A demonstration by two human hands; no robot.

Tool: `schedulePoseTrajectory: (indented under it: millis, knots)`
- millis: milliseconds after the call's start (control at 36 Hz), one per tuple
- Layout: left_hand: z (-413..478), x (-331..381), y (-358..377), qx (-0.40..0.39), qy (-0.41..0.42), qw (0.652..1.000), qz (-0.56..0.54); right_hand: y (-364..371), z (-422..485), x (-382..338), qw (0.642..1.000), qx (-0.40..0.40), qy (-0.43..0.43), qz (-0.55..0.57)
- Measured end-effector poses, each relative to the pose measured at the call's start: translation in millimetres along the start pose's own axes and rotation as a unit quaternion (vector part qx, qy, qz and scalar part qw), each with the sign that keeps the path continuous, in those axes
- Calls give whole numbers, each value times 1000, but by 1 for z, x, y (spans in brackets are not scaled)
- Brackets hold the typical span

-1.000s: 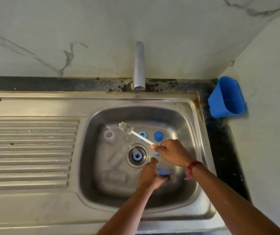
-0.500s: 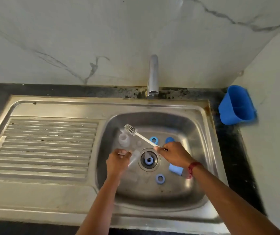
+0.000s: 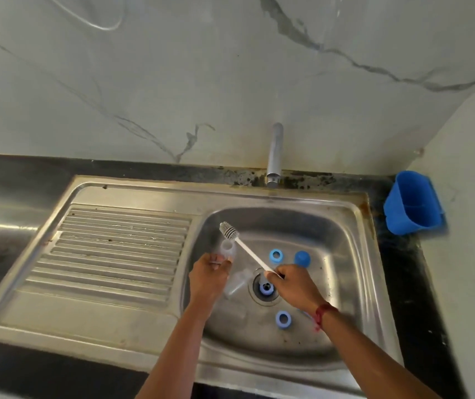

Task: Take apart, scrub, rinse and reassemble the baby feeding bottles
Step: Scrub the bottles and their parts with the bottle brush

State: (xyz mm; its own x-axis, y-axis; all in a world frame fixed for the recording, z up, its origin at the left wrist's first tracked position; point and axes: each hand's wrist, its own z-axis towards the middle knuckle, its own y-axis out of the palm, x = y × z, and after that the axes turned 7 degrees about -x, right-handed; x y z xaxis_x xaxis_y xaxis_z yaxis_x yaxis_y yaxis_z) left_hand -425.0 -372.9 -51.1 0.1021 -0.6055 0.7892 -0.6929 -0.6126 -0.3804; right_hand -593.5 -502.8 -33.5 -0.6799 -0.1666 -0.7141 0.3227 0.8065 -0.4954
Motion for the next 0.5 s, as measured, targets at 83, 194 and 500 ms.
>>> schedulePoseTrajectory:
  millis: [83, 194, 500]
  knots:
    - [-10, 1, 0, 8, 4, 1000, -4, 3, -5, -2, 1000, -4, -6, 10]
    - [-22, 2, 0, 11, 2, 1000, -13, 6, -9, -1, 1000, 20, -2, 9]
    - [-27, 38, 10, -49, 28, 998, -34, -50, -32, -30, 962, 77, 50, -256]
